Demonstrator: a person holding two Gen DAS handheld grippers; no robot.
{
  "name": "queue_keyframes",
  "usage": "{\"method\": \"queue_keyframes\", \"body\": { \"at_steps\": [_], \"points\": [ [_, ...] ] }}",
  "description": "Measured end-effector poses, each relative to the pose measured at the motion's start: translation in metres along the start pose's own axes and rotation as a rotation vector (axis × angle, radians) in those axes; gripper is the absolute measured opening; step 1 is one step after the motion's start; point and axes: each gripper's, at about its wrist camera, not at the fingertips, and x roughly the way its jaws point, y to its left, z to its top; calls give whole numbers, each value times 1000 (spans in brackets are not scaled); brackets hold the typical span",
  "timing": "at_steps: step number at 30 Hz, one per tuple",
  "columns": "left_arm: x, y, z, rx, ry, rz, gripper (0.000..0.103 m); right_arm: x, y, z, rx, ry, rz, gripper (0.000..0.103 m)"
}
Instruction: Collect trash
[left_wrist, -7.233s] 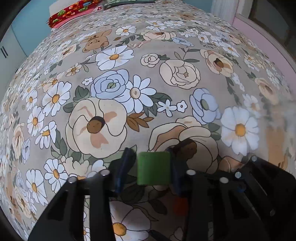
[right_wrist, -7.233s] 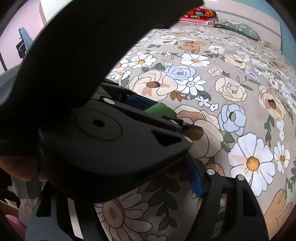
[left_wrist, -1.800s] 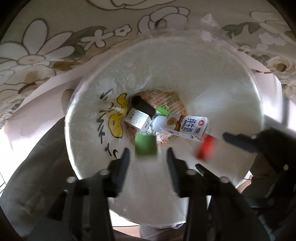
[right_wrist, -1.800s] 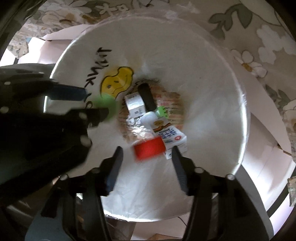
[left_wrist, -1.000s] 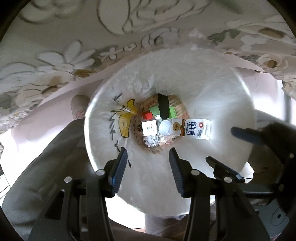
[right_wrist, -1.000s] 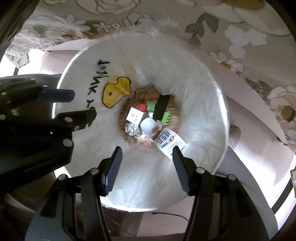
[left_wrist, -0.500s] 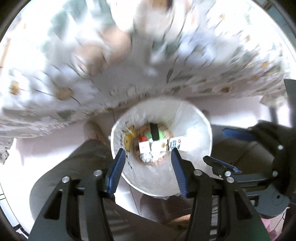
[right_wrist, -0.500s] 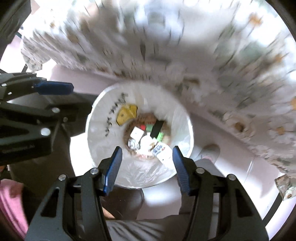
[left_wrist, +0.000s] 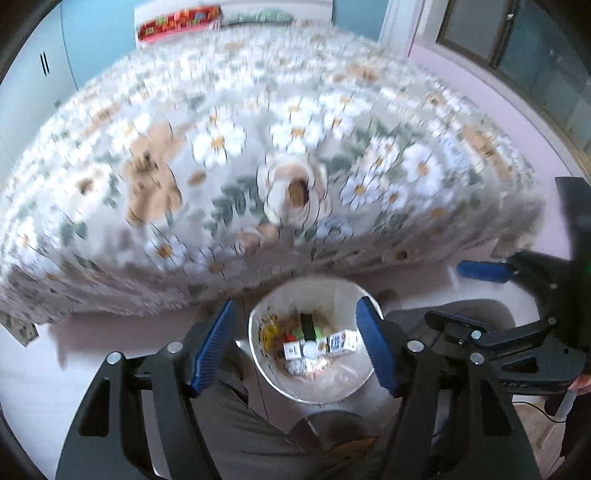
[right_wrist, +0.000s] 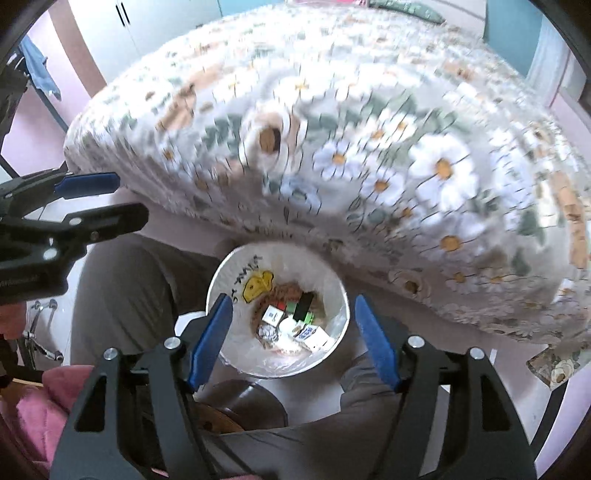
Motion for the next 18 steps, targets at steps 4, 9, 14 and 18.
{"method": "queue_keyframes", "body": {
  "at_steps": [4, 9, 14, 18],
  "points": [
    [-33, -6, -5, 17, -95, 18, 84, -31, 11, -4, -2, -72, -22, 73],
    [-69, -14, -14, 45, -206, 72, 93, -70, 25, -11, 3, -158, -81, 75],
    [-86, -21, -25, 74, -239, 116, 95, -100, 33, -24, 70, -244, -133, 80],
    [-94, -27, -36, 88, -258, 140, 95, -121, 35, -37, 120, -324, -193, 82]
  ]
}}
